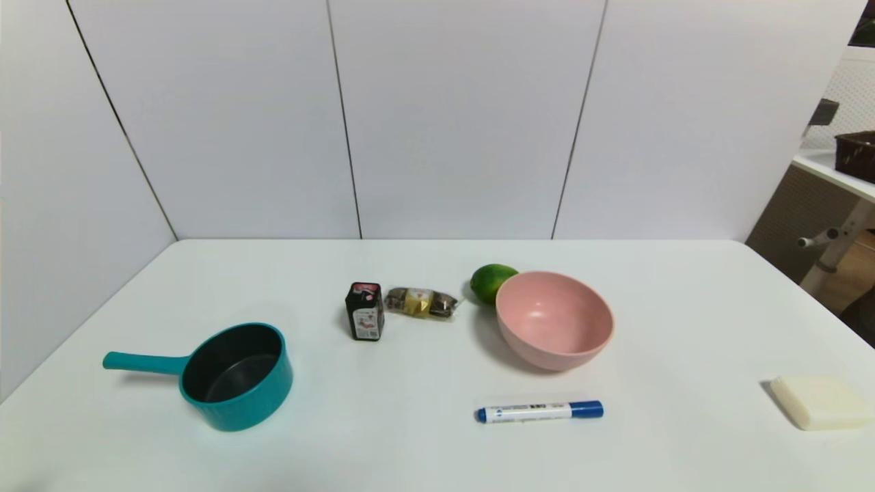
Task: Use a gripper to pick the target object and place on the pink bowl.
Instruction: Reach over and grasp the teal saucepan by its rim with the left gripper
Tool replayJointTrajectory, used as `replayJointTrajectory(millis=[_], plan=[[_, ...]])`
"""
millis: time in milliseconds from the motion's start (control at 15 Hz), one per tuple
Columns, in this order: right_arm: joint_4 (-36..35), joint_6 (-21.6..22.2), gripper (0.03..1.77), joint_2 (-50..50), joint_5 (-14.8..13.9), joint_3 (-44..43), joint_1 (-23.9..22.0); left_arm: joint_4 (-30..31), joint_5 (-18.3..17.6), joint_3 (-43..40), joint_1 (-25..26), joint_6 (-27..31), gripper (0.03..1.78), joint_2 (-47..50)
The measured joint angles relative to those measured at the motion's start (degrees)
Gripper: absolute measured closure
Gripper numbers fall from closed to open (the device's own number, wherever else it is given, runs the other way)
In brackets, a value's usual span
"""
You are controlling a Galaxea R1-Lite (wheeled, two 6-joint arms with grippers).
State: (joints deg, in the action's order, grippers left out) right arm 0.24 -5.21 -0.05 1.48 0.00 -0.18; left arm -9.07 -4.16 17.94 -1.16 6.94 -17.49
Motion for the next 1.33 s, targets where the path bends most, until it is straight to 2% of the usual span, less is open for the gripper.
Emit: replayJointTrajectory(millis=[333,600,933,1333], plan=[[-0.02,0.0,0.09,0.0,0.0,0.0,0.0,-7.5,-3.89,14.08,-4.51,12.06,0.12,-23.14],[0.02,-0.02,0.09,0.0,0.0,0.0,0.0,-15.37,-4.61,27.04,-8.34,21.35,0.12,-41.94],[0.0,-0.02,0.09,0.0,-0.02,0.0,0.0,-25.54,-4.66,38.34,-10.17,33.3,0.12,-59.23],[0.0,-0.02,0.09,0.0,0.0,0.0,0.0,-31.94,-3.72,48.04,-14.35,35.04,0.12,-71.92]])
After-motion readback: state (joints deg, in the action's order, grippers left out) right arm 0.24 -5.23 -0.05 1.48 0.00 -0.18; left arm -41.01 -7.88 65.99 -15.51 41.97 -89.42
